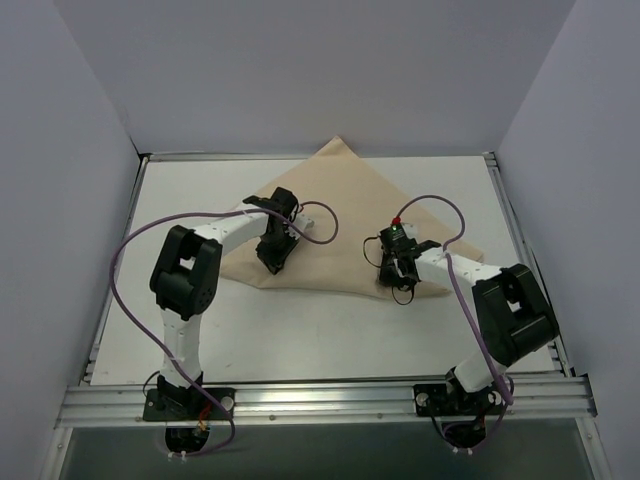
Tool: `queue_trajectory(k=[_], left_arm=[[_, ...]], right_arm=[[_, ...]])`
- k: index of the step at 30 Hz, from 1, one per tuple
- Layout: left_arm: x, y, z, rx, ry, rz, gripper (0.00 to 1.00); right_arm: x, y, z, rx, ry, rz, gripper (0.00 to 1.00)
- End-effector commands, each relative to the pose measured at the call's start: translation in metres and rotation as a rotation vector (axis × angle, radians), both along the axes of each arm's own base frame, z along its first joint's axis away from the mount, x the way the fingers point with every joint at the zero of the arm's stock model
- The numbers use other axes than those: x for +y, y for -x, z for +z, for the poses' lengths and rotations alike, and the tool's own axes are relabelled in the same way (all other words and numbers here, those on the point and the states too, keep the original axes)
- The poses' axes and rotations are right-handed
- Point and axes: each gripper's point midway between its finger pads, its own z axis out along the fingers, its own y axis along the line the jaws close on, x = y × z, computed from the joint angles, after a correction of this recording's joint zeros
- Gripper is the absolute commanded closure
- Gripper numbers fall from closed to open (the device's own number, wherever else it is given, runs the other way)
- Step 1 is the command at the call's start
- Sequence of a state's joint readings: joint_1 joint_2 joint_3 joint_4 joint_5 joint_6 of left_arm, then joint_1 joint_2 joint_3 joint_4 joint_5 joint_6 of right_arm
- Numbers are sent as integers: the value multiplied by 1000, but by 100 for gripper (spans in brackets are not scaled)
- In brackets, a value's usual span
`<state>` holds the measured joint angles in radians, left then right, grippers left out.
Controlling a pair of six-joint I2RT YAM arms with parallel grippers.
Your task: Prepare the surgical pack
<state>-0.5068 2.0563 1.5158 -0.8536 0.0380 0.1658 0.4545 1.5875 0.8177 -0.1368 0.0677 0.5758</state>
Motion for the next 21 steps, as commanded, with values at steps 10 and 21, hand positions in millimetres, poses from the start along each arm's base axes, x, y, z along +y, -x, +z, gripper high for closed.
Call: queue_trajectory(k=[10, 21], left_arm=[[-21, -27, 42, -149, 67, -25, 75], [25, 4, 65, -180, -70, -56, 75]], right_arm=[[-13, -21, 63, -100, 56, -28, 100], [-43, 14, 44, -41, 5, -144, 100]])
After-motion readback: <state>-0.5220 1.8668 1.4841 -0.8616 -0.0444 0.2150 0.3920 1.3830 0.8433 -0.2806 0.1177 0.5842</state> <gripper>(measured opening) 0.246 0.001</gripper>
